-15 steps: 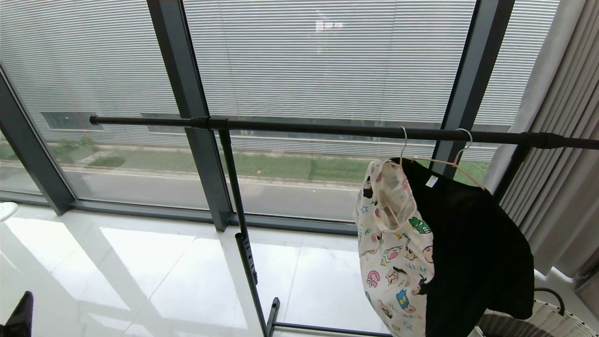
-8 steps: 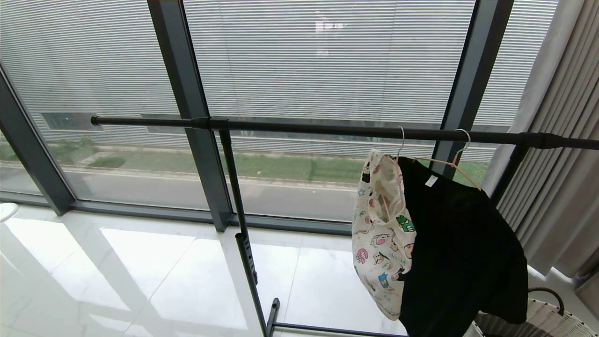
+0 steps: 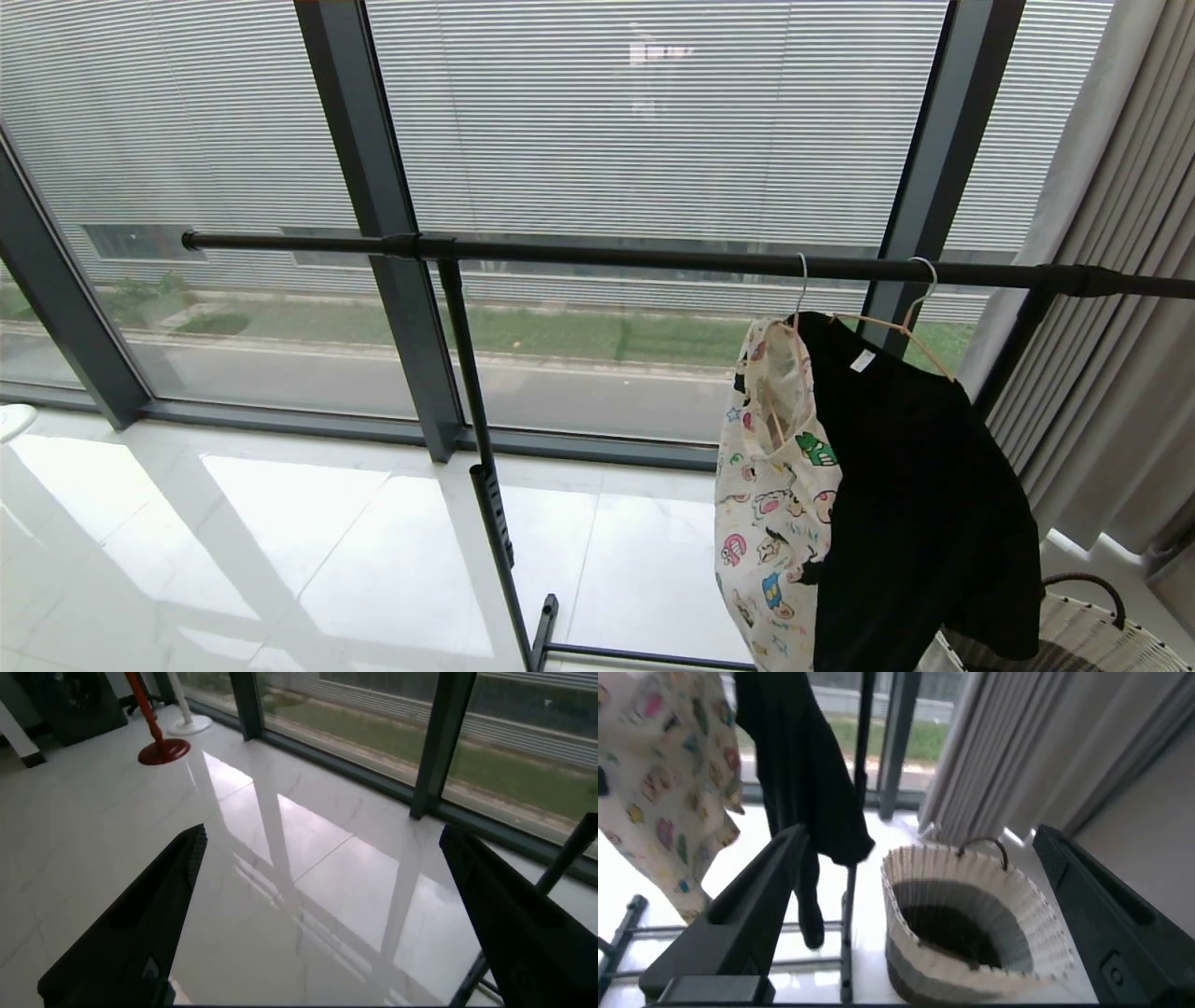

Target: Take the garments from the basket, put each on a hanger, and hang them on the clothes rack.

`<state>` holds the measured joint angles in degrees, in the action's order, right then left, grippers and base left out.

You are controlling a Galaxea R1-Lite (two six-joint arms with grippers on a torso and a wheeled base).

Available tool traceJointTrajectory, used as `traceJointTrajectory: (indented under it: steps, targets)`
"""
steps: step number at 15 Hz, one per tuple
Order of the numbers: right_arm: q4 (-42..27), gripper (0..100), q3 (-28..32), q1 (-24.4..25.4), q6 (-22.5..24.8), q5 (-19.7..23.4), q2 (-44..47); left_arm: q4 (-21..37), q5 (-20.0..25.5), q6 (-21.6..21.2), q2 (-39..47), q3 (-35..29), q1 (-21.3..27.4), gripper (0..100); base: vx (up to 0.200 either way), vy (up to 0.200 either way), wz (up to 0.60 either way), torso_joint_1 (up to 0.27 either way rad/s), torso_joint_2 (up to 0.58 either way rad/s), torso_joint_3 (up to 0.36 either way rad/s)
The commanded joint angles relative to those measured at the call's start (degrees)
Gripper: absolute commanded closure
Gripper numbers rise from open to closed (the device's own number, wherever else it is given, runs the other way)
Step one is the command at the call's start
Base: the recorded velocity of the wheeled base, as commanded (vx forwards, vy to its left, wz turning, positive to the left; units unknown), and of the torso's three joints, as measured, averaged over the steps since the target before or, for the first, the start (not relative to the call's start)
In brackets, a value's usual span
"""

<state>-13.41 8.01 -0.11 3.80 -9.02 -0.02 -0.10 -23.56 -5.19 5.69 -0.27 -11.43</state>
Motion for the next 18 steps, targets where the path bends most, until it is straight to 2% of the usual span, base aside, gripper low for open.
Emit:
traceJointTrajectory:
  steps: [1, 2, 4, 5, 7, 9, 10, 12, 13, 15, 18]
  targets:
    - [12.0, 0, -6.5, 0.0, 0.1, 7.9, 0.0, -0.5, 6.2, 0.8, -0.3, 0.3, 0.1, 0, 0.000, 0.000, 0.00, 0.000, 0.00, 0.000]
    - [18.4, 0, -8.0, 0.0, -1.4, 12.5, 0.0, -1.7, 10.4, 3.3, -0.2, 0.3, 0.1, 0, 0.000, 0.000, 0.00, 0.000, 0.00, 0.000]
    - [17.8, 0, -8.0, 0.0, -2.9, 13.5, 0.0, -0.9, 20.3, 12.2, -0.2, 0.3, 0.1, 0, 0.000, 0.000, 0.00, 0.000, 0.00, 0.000]
    - [17.5, 0, -8.0, 0.0, -3.6, 13.4, 0.0, -0.1, 22.3, 13.5, -0.2, 0.3, 0.1, 0, 0.000, 0.000, 0.00, 0.000, 0.00, 0.000]
    - [17.5, 0, -8.0, 0.0, -4.6, 11.4, 0.0, 0.4, 23.0, 11.9, -0.2, 0.3, 0.1, 0, 0.000, 0.000, 0.00, 0.000, 0.00, 0.000]
    - [17.6, 0, -8.0, 0.0, -6.9, 6.7, 0.0, 0.5, 23.1, 11.6, -0.2, 0.3, 0.1, 0, 0.000, 0.000, 0.00, 0.000, 0.00, 0.000]
    - [17.5, 0, -8.0, 0.0, -6.5, 7.2, 0.0, 0.7, 23.3, 10.4, -0.2, 0.3, 0.5, 0, 0.000, 0.000, 0.00, 0.000, 0.00, 0.000]
    - [17.5, 0, -8.0, 0.0, -5.9, 12.4, 0.0, 1.1, 23.5, 9.5, -0.1, 0.3, 11.4, 0, 0.000, 0.000, 0.00, 0.000, 0.00, 0.000]
    - [17.5, 0, -8.0, 0.0, -5.0, 14.2, 0.0, 1.1, 23.4, 9.3, -1.0, 0.3, 14.4, 0, 0.000, 0.000, 0.00, 0.000, 0.00, 0.000]
    - [17.5, 0, -8.0, 0.0, -3.5, 13.6, 0.0, 1.2, 23.3, 10.6, -5.3, 0.3, 10.7, 0, 0.000, 0.000, 0.00, 0.000, 0.00, 0.000]
    - [17.3, 0, -8.0, 0.0, -1.4, 12.2, 0.0, 0.9, 23.4, 9.1, -5.6, 0.3, 11.1, 0, 0.000, 0.000, 0.00, 0.000, 0.00, 0.000]
